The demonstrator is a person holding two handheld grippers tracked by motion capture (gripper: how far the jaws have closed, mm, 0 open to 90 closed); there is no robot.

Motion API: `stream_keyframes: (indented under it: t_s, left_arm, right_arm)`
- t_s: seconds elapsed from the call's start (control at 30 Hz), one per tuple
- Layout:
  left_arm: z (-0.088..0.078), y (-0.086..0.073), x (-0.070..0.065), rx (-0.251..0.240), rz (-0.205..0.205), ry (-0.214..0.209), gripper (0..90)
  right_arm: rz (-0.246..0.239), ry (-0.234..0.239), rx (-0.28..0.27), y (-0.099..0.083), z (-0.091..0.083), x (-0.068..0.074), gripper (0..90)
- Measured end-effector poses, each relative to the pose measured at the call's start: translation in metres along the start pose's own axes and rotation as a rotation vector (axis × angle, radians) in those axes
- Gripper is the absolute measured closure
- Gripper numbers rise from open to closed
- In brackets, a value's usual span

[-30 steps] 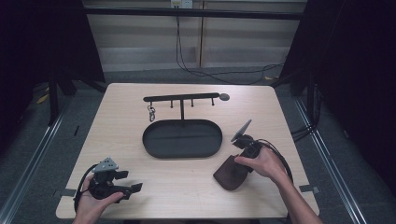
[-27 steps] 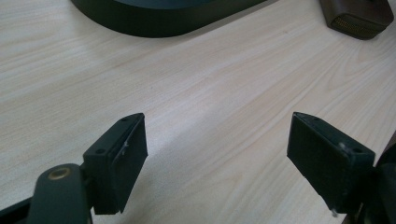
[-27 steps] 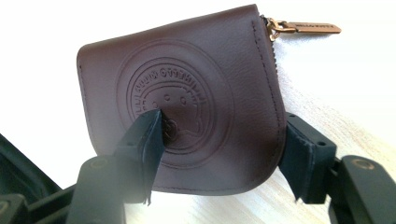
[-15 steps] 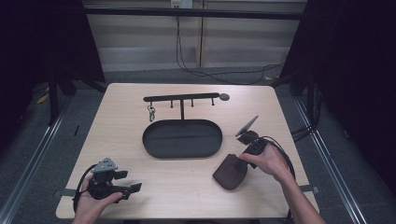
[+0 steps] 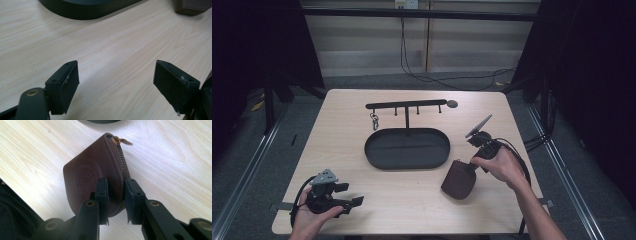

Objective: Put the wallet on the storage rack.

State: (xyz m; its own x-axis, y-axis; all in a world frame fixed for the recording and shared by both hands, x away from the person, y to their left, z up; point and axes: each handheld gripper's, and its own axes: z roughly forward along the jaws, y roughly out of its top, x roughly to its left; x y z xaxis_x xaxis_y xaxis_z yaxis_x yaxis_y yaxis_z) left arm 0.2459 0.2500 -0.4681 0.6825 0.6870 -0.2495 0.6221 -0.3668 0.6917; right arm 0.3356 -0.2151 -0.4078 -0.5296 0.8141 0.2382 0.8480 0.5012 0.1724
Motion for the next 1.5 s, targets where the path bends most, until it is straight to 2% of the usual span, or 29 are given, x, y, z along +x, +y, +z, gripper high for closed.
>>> stream_keyframes:
  t_s: [0.6, 0.7, 0.97, 1.2, 1.5]
  left_arm:
    - [0.0, 0.0, 0.0, 0.006, 0.001, -0.005, 20.6]
    - [-0.001, 0.0, 0.001, -0.004, 0.004, 0.005, 21.1]
    - [-0.001, 0.0, 0.0, 0.003, 0.004, 0.002, 21.0]
    - [-0.001, 0.001, 0.0, 0.003, 0.005, 0.0, 21.1]
    - [0.0, 0.001, 0.001, 0.008, -0.001, -0.003, 21.1]
  right_arm:
    - [-0.01, -0.026, -0.007, 0.011, -0.02, 0.013, 78.7]
    - [-0.011, -0.045, 0.0, 0.013, -0.024, 0.015, 79.2]
    - [-0.006, -0.071, 0.017, 0.016, -0.029, 0.017, 79.7]
    - [-0.007, -0.113, 0.043, 0.021, -0.033, 0.021, 79.8]
    - [0.007, -0.123, 0.041, 0.026, -0.04, 0.021, 79.9]
